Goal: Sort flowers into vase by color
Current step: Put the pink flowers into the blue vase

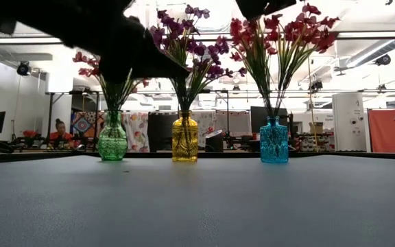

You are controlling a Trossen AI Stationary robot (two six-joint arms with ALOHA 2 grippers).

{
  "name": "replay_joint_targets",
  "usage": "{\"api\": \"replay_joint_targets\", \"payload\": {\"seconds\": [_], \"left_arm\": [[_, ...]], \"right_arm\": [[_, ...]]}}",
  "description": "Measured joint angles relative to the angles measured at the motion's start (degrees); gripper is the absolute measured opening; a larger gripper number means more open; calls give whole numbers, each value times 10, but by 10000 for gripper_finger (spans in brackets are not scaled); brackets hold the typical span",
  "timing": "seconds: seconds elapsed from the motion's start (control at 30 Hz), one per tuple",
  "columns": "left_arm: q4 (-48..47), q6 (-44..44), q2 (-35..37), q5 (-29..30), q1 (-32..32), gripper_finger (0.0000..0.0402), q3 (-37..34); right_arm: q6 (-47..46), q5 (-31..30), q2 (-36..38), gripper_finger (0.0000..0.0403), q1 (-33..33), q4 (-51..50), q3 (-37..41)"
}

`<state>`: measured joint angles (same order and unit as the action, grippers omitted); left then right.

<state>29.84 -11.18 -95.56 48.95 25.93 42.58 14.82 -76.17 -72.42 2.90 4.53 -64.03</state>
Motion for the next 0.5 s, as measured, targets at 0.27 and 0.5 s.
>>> {"api": "replay_joint_targets", "payload": {"seconds": [0.27,0.5], "left_arm": [[-61,21,60,16,30,181,9],[-165,78,125,16,57,181,9]], "right_arm": [[53,-8,0,267,2,0,-29],[102,-9,0,265,2,0,-54]]}}
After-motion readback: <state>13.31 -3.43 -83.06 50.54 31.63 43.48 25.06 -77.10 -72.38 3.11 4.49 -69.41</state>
